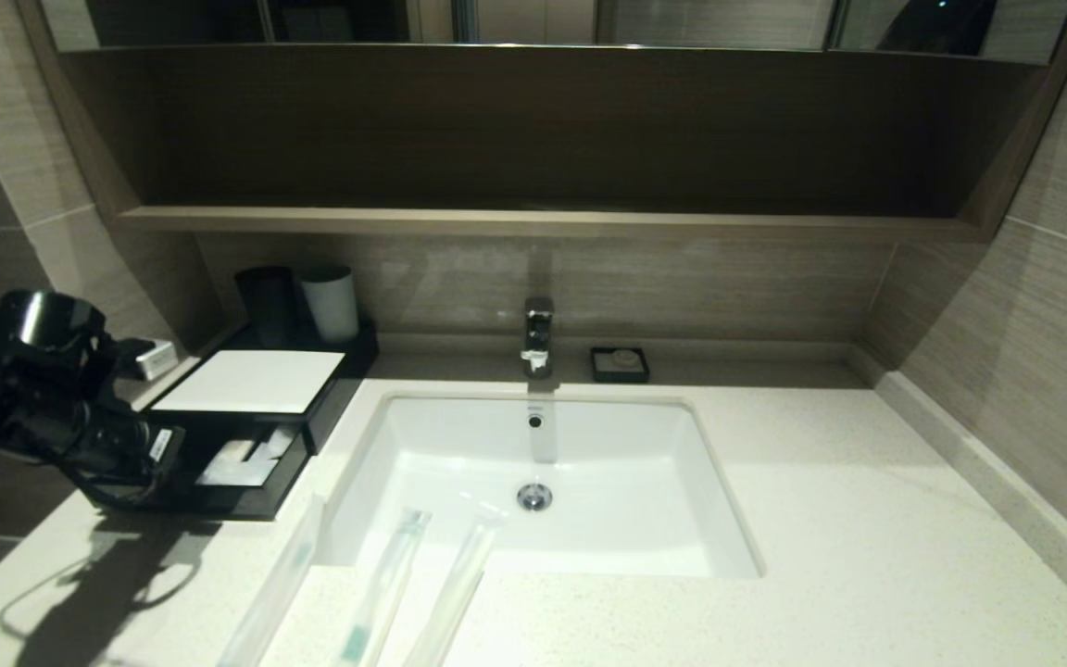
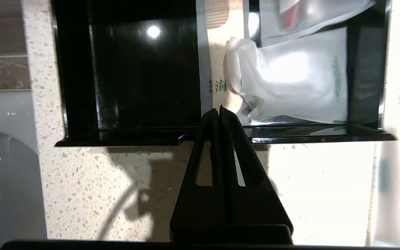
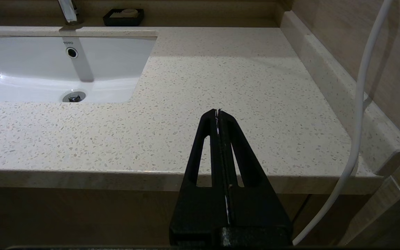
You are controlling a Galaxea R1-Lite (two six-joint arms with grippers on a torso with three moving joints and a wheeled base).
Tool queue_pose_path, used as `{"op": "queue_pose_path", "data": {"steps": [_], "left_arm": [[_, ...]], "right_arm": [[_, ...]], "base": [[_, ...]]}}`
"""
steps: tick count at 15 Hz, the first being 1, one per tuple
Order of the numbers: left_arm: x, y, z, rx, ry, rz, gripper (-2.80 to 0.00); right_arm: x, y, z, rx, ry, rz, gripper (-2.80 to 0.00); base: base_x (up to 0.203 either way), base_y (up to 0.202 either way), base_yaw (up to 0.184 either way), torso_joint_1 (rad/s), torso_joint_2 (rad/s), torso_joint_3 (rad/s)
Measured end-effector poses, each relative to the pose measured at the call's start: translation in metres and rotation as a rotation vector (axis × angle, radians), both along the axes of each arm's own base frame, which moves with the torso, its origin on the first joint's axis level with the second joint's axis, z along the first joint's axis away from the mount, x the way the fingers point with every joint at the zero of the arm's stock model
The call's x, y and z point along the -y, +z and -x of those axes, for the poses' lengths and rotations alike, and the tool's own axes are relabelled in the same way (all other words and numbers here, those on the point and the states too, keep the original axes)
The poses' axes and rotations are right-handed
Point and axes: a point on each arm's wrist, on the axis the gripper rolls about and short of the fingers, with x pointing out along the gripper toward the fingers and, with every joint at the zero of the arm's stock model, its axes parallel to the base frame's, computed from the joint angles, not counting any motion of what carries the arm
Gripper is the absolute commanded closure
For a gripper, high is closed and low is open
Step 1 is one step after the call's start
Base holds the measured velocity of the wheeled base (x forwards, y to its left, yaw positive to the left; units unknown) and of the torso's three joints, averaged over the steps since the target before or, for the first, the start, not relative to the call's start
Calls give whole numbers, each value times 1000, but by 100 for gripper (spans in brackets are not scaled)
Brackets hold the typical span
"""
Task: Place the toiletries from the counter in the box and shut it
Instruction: Open the drawer
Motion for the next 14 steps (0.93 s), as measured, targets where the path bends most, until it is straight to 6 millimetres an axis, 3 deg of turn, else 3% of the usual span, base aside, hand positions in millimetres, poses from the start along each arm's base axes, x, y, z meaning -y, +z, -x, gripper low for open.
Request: {"op": "queue_pose_path", "data": {"steps": [3,6,14], "left_arm": [[6,32,17,99,14,2,0],[28,62,43,178,-36,-4,0],[80,77,135,24,-137,95,0]], "right_arm": [[0,0,0,0,0,0,0],[0,0,0,0,0,0,0],[0,0,0,0,1,0,0]], "base": [[0,0,0,0,0,0],[0,0,0,0,0,0],[0,0,0,0,0,0]]}}
